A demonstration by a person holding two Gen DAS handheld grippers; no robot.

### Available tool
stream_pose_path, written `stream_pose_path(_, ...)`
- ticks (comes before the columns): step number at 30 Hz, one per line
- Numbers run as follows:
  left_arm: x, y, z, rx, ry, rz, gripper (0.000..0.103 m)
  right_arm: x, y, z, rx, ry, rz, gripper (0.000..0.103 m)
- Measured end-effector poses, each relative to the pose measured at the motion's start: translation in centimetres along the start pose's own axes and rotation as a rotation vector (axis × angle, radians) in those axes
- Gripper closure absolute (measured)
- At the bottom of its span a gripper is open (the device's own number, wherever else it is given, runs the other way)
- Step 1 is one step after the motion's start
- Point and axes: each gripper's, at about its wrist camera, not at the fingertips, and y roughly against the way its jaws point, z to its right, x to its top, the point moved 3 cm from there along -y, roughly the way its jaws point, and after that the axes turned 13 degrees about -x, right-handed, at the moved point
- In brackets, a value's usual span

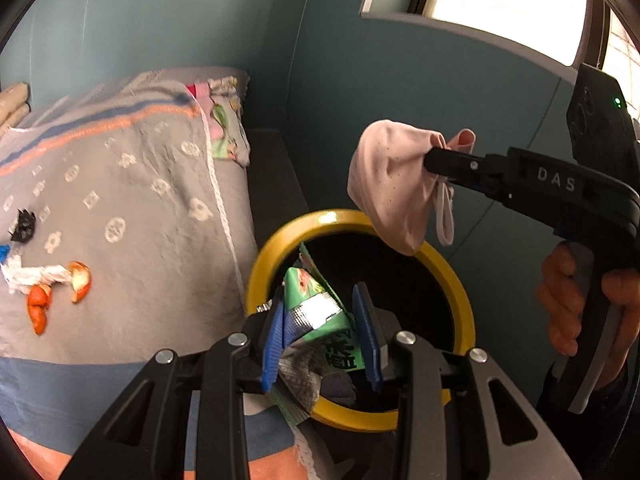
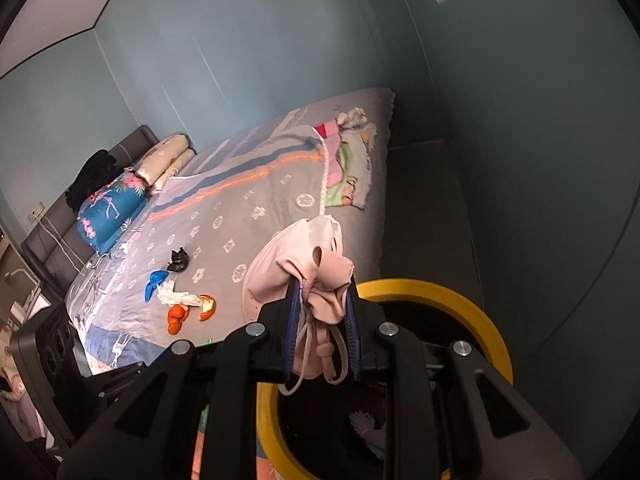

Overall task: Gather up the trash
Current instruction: 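Carry the green packet and pink bag to the yellow bin and open both grippers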

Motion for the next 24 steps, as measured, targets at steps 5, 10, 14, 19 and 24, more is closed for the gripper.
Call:
stream_pose_path(5, -0.7, -1.5, 0.8, -0.009, -0.02, -0.039, 0.071, -0.6, -1.6, 1.2, -0.008, -0.028, -0.048, 0.082)
stream_pose_path(10, -1.0, -2.0, 1.2, -0.018, -0.025, -0.058, 0.065, -1.1, -2.7, 2.1, -0.001, -0.054, -0.081, 0.077)
stream_pose_path(14, -1.0, -2.1, 1.0, -0.032, -0.022, -0.061, 0.06, -1.4, -3.2, 2.8, 0.006, -0.086, -0.093, 0.076)
stream_pose_path(19, -1.0, -2.0, 0.8, -0.025, -0.018, -0.05, 0.045, -1.3, -2.8, 3.3, -0.003, -0.108, -0.079, 0.072)
stream_pose_path(24, -0.8, -1.7, 0.4, -0.014, -0.005, -0.027, 0.024, -0.9, -2.1, 3.8, -0.005, -0.126, -0.052, 0.065)
